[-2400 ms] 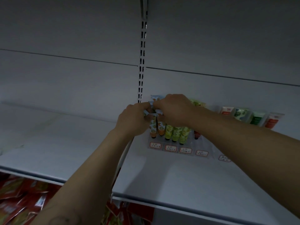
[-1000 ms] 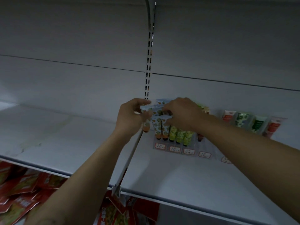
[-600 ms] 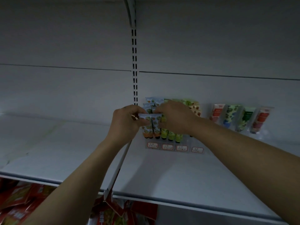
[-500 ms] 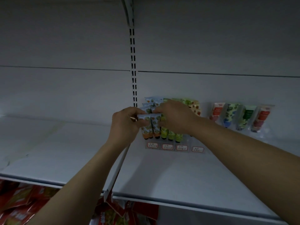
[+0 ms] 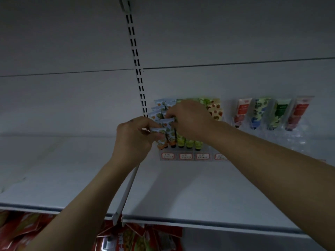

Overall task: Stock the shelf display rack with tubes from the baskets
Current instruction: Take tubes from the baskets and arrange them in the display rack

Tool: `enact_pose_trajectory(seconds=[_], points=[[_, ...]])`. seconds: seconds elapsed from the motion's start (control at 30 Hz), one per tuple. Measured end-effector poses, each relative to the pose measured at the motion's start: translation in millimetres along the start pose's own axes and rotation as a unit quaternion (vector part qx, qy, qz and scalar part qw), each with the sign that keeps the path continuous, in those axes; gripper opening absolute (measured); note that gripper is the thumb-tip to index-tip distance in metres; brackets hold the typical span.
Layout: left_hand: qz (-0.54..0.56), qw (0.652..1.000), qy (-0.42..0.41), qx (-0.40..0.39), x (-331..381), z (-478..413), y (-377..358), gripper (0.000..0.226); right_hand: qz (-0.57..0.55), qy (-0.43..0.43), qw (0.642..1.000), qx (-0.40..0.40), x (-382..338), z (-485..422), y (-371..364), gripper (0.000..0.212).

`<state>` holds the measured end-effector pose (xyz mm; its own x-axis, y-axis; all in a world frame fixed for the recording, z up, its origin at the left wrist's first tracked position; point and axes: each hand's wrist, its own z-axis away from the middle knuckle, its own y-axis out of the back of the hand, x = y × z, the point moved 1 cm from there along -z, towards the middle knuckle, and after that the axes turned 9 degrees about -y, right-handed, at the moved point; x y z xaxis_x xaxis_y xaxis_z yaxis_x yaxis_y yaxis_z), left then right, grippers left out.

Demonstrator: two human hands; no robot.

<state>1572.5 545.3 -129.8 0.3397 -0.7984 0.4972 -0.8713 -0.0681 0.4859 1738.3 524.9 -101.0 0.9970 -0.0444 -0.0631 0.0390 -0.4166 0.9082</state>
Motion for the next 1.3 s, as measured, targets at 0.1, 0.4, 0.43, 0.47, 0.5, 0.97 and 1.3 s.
enact_pose_trajectory(seconds=[0.1, 0.4, 0.43, 0.47, 0.5, 0.97, 1.3], points=[[-0.015, 1.0, -0.001, 0.006, -2, -2, -2, 0.023, 0.003, -0.001, 1.0, -0.002, 0, -1, 0, 0.02], [0.001, 0.999, 0.041, -0.013, 2, -2, -9, 0.024, 0.004, -0.003, 1.0, -0.004, 0, -2, 2, 0.022], [-0.007, 0.999, 0.037, -0.011, 2, -1, -10, 0.022, 0.004, -0.002, 1.0, -0.002, 0, -2, 2, 0.022], [-0.014, 0.999, 0.033, -0.009, 1, -1, -10, 0.022, 0.002, -0.001, 1.0, -0.002, 1, -2, 2, 0.023], [-0.02, 0.999, 0.026, -0.011, 0, -2, -11, 0.022, 0.0, 0.0, 1.0, -0.002, 1, -2, 2, 0.023], [-0.102, 0.993, -0.022, -0.054, 4, -25, -22, 0.03, 0.011, -0.008, 1.0, 0.0, -2, -1, 7, 0.023], [-0.047, 0.998, 0.046, -0.003, -7, -2, -15, 0.022, 0.01, -0.013, 1.0, -0.002, -1, -4, 4, 0.021]])
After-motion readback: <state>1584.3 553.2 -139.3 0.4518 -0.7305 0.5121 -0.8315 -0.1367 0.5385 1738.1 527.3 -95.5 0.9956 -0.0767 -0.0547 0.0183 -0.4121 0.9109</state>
